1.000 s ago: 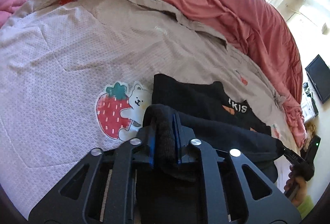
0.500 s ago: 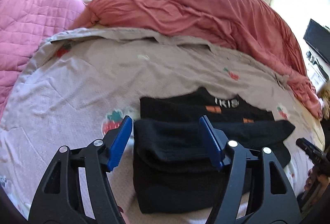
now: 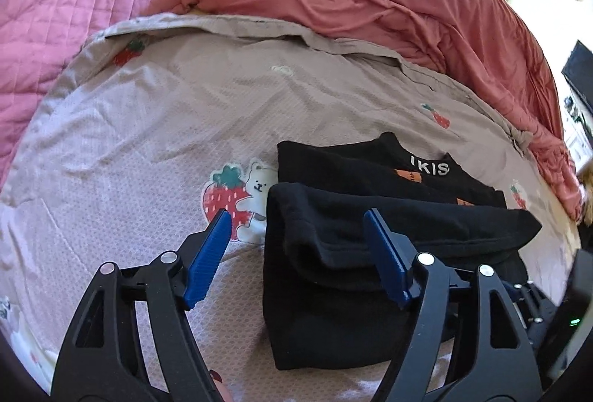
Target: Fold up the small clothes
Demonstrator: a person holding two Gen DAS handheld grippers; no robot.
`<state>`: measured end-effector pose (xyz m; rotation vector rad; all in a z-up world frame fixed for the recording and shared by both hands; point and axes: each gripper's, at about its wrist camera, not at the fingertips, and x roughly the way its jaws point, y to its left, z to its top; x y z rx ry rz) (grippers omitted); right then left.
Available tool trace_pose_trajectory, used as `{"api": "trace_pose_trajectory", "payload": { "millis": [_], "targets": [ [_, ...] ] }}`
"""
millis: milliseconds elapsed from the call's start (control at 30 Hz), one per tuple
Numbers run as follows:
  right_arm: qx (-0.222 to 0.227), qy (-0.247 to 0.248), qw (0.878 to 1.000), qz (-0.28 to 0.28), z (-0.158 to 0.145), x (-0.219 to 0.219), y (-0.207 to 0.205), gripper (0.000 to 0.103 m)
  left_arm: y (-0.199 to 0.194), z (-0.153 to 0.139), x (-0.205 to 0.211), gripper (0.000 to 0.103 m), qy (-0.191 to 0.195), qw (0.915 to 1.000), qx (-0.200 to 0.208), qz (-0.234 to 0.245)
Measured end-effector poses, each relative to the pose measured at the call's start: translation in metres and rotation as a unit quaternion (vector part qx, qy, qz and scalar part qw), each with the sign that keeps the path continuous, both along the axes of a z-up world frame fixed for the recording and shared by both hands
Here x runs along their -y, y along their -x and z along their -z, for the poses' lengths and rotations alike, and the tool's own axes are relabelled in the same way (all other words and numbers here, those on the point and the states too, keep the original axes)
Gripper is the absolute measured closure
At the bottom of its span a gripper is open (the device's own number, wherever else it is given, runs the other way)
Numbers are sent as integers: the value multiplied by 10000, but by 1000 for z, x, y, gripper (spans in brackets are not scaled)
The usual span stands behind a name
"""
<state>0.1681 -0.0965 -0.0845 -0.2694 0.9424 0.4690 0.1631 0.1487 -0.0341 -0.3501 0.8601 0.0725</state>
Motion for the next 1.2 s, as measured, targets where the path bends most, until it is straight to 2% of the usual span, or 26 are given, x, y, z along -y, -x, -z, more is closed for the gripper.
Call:
{"api": "trace_pose_trajectory", "payload": {
  "millis": [200,467,633,733,833,900,967,1200],
  "targets": [
    [190,147,9997,78,-1,-14,-23,18,1,-7,-9,32,110,9999,79,-84],
    [480,219,9982,280,-29,-17,-71,20,3,-13,-14,29,219,9997,125,-68],
    [450,88,9969,639,-42,-6,-103,19,3,-21,4,29,253,9979,488,348],
    [467,-14,9950,883,-50,8,-114,19,5,-28,22,28,305,9933,709,864],
    [466,-256,9925,1105,-55,31,-112,19,1,-22,38,27,21,9925,586,1074],
    [399,-371,9895,1340,-52,54,-108,17,-6,-12,40,27,-246,9946,338,950],
    [292,-414,9867,1543,-45,74,-105,16,-14,0,31,27,-308,9971,71,685],
    [-89,-435,9713,2337,-15,146,-97,16,-24,28,-13,26,333,9989,-331,-55]
  ]
}}
